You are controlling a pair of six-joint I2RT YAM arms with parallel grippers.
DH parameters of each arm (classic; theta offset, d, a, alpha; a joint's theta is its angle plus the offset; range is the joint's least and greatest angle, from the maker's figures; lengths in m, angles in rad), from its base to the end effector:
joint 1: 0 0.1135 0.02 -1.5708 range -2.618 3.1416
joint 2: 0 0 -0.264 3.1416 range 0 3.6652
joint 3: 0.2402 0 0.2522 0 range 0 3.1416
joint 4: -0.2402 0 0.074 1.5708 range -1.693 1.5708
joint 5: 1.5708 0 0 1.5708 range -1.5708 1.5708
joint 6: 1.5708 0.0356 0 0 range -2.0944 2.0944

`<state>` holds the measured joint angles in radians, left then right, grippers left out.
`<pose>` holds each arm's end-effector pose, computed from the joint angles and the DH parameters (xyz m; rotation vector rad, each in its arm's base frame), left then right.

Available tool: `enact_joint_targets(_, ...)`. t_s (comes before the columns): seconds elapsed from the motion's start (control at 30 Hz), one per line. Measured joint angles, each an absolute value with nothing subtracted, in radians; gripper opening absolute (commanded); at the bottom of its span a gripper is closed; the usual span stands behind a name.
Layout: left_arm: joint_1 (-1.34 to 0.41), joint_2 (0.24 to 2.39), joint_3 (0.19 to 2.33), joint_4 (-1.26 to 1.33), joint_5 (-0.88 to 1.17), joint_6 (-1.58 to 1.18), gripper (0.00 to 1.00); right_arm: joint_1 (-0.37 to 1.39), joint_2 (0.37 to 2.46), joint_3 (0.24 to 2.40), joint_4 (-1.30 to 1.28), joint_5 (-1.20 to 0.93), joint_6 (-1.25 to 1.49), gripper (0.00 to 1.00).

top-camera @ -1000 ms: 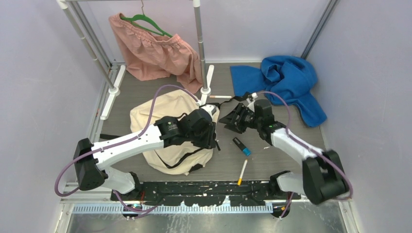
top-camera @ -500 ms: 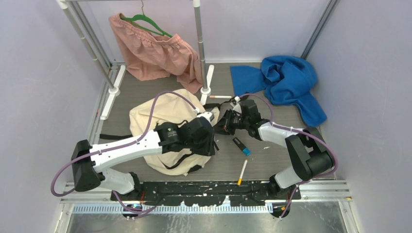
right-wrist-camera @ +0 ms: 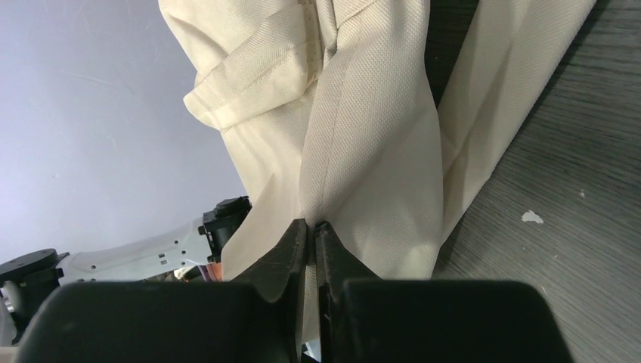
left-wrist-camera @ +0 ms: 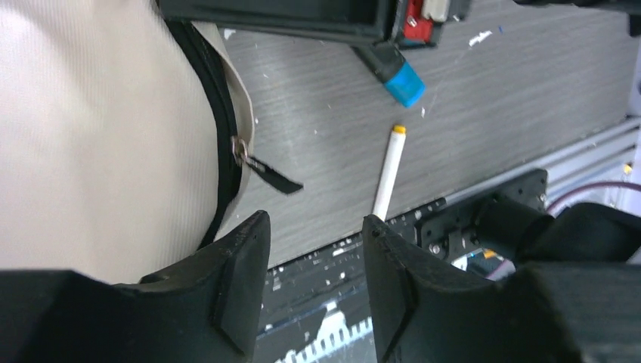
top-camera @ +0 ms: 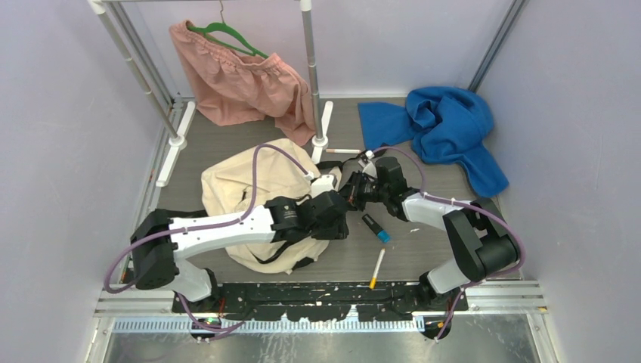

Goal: Pack the student bag
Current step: Zip the student bag at the center of the board.

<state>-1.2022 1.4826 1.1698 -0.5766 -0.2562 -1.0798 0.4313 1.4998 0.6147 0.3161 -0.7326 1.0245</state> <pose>0.1225 -0.2921 0.2740 0.0397 2.5507 -0.6845 0.2512 0.1418 0.1711 0.2181 2.4276 1.5519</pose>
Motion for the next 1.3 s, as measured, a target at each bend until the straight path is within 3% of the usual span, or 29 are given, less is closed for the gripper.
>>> enact_joint_targets(0.33,-1.209,1.578,1.163,-0.537,-0.372,-1.193,0.47,0.433,1.5,0.603,0.348,-0.739,1.028,0.01)
enact_joint_targets(0.6,-1.208,1.578,1.149,-0.513,-0.42,-1.224,0.33,0.433,1.5,0.587,0.384,-0.741,1.032,0.01)
enact_joint_targets(0.73,-1.206,1.578,1.149,-0.516,-0.441,-1.235,0.32,0.433,1.5,0.579,0.397,-0.743,1.036,0.01)
enact_joint_targets(0.87,-1.199,1.578,1.149,-0.524,-0.455,-1.254,0.45,0.433,1.5,0.568,0.403,-0.747,1.039,0.01)
enact_joint_targets(0.97,-1.193,1.578,1.146,-0.526,-0.459,-1.273,0.47,0.433,1.5,0.556,0.411,-0.747,1.043,0.01)
enact_joint_targets(1.17,-1.19,1.559,1.082,-0.511,-0.461,-1.353,0.36,0.437,1.5,0.55,0.414,-0.755,1.046,0.01)
enact_joint_targets(1.3,-1.189,1.499,1.027,-0.505,-0.456,-1.411,0.34,0.439,1.503,0.55,0.415,-0.765,1.046,0.01)
